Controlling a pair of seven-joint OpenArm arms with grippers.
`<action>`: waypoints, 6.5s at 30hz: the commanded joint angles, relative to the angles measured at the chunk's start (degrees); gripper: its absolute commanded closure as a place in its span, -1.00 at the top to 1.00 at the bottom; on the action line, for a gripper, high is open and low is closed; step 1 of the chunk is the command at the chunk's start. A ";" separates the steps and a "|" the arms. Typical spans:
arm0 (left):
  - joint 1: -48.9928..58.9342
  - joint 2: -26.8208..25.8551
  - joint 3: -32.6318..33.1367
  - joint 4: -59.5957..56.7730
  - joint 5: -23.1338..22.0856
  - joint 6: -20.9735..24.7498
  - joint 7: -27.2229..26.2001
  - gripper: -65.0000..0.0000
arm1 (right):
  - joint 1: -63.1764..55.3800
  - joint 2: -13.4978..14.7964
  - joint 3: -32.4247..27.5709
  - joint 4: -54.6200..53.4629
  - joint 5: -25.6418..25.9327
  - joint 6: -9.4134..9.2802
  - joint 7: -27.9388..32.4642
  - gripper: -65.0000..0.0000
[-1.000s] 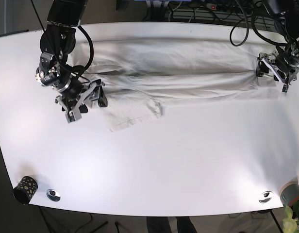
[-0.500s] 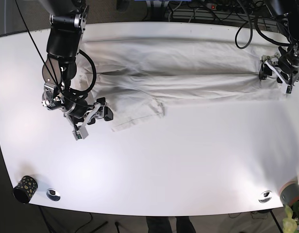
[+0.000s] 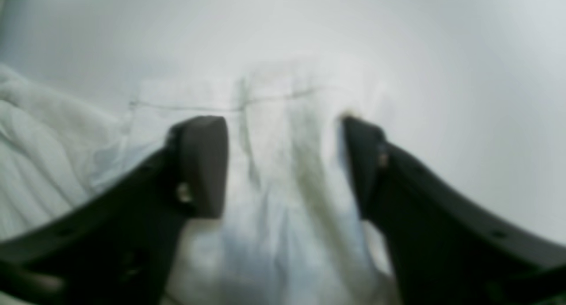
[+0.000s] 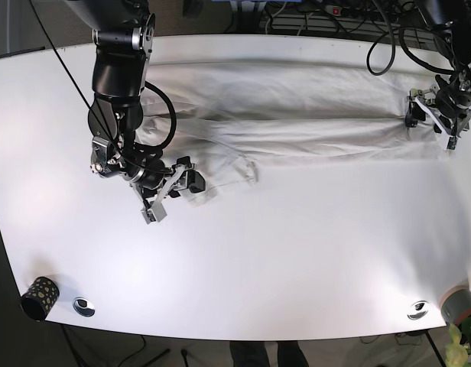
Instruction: Fold the T-shirt properly
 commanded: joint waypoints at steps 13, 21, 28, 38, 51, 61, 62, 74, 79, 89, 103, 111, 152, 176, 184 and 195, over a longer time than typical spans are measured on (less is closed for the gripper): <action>-0.17 -1.90 3.00 0.12 0.10 -0.28 0.84 0.36 | -4.36 0.81 0.73 17.40 0.70 0.12 -0.95 -0.84; -0.17 -1.99 3.26 0.12 0.10 -0.28 0.84 0.36 | -15.35 0.55 4.25 34.89 0.70 0.12 -7.46 -0.84; -0.09 -1.99 3.26 0.04 0.10 -0.28 0.84 0.36 | -19.57 0.46 4.43 38.50 0.62 0.03 -6.49 -0.77; 0.00 -1.99 3.35 0.04 0.10 -0.28 0.84 0.36 | -9.19 0.90 5.66 25.48 0.18 -0.06 -6.31 0.29; -0.09 -1.99 3.35 0.04 0.10 -0.28 0.84 0.36 | 2.50 2.13 5.57 2.80 0.26 0.12 -4.38 0.29; -0.09 -1.81 3.35 0.04 0.10 -0.28 0.84 0.36 | 3.55 0.20 5.48 -0.63 0.09 0.03 -3.15 0.20; -0.09 -1.81 3.35 0.04 0.10 -0.28 0.84 0.36 | 3.55 0.20 5.48 -0.63 0.09 0.03 -2.71 0.12; -0.09 -1.99 3.35 0.04 0.10 -0.28 0.84 0.36 | 3.03 0.20 5.48 -0.54 0.09 0.03 2.48 -1.00; -0.09 -1.99 3.35 0.04 0.10 -0.28 0.84 0.36 | 0.39 0.37 5.57 5.09 0.70 0.03 2.13 -1.00; -0.09 -1.99 3.35 0.04 0.10 -0.28 0.84 0.36 | -11.48 -0.16 5.92 29.62 0.79 -0.06 -7.54 -1.00; -0.17 -2.08 5.02 0.04 0.19 -0.28 0.84 0.36 | -28.36 -5.61 10.49 45.18 0.79 0.29 -8.77 -1.00; -0.17 -2.08 5.28 0.04 0.19 -0.28 0.84 0.36 | -33.90 -7.01 12.69 45.35 0.79 0.47 -7.37 -1.00; -0.26 -1.99 5.11 0.56 -0.25 -0.28 0.84 0.36 | -37.15 -5.25 11.72 41.40 13.54 0.03 -5.35 0.44; -1.41 -4.10 -12.21 6.72 -20.56 -0.28 13.14 0.41 | -33.19 -4.90 11.28 31.81 2.55 0.47 0.37 0.44; -1.41 -5.15 -14.15 -3.57 -20.74 -0.28 13.93 0.60 | -33.19 -4.90 11.28 31.81 2.55 0.47 0.37 0.44; -3.60 -4.10 -12.21 -9.46 -20.65 -0.28 14.29 0.59 | -33.19 -4.99 11.28 31.81 2.55 0.47 0.46 0.44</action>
